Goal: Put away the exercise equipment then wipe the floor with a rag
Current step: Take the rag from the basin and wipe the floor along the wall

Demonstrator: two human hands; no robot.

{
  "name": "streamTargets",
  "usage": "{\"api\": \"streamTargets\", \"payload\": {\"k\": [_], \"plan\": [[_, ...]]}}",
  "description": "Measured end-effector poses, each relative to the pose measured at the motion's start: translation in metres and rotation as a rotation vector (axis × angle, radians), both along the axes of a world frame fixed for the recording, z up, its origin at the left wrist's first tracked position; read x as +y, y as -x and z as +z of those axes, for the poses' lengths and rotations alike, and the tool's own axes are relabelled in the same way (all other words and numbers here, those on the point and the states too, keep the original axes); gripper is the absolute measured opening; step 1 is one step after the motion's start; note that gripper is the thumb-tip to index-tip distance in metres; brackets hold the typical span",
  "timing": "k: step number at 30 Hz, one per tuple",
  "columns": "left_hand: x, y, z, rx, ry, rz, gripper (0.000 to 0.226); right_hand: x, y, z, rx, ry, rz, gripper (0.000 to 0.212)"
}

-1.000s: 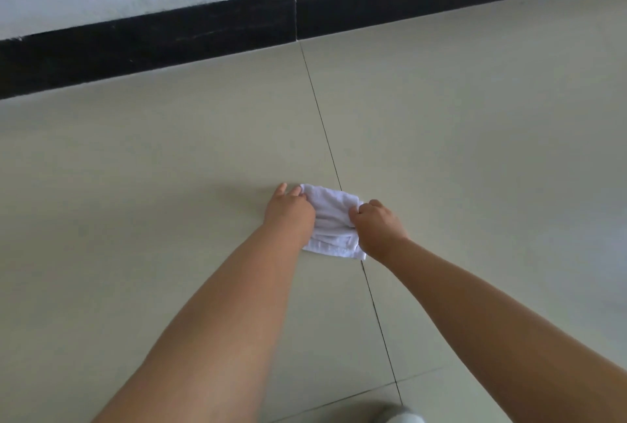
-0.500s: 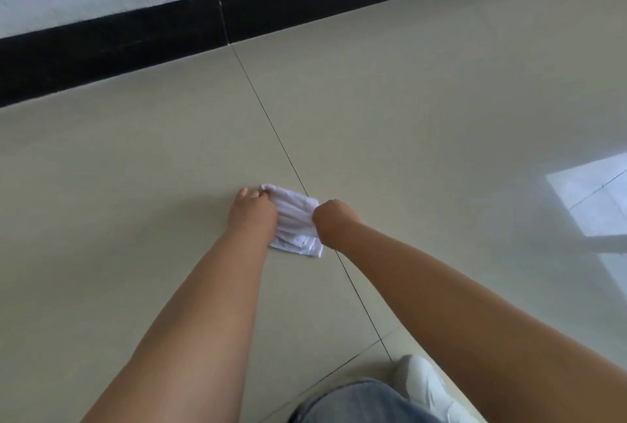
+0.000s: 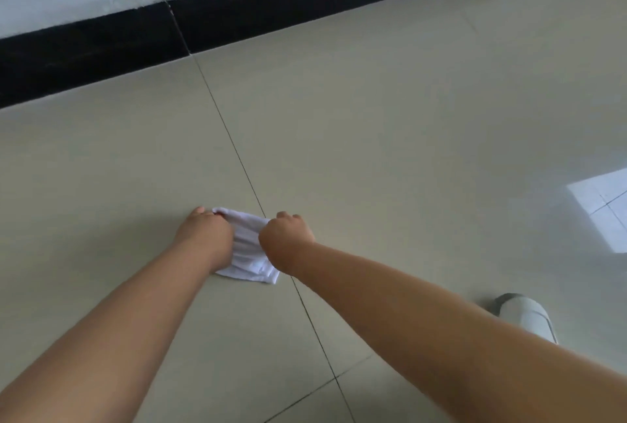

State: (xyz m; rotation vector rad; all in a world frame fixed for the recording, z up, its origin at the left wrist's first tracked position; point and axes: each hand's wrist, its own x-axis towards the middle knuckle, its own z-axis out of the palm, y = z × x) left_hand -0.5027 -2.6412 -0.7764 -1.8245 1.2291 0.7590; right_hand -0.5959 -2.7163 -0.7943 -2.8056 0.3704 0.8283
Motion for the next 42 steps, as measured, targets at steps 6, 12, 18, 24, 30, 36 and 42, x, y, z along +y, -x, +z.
{"api": "streamTargets", "payload": {"k": [6,12,18,24,30,36,42], "plan": [[-0.023,0.095,-0.007,0.185,0.095,-0.156,0.034,-0.092,0.08,0.005,0.048,0.043,0.304,0.023],[-0.142,0.151,-0.024,0.245,0.39,-0.005,0.045,-0.216,0.134,0.012,0.155,0.188,-0.062,0.024],[-0.213,0.133,-0.018,0.136,0.433,0.037,0.032,-0.257,0.108,0.003,0.086,0.315,-0.131,0.026],[-0.22,0.061,-0.023,0.007,0.457,0.05,0.026,-0.269,-0.009,-0.007,-0.119,0.304,-0.096,0.03],[-0.181,-0.033,-0.031,-0.18,0.479,0.232,0.029,-0.235,-0.114,-0.013,-0.25,0.184,-0.11,0.033],[-0.119,-0.066,-0.033,-0.193,0.496,0.523,0.028,-0.177,-0.157,-0.024,-0.353,-0.222,-0.281,0.033],[-0.089,-0.048,-0.035,-0.19,0.665,0.653,0.047,-0.156,-0.128,-0.032,-0.371,-0.287,-0.214,0.019]]}}
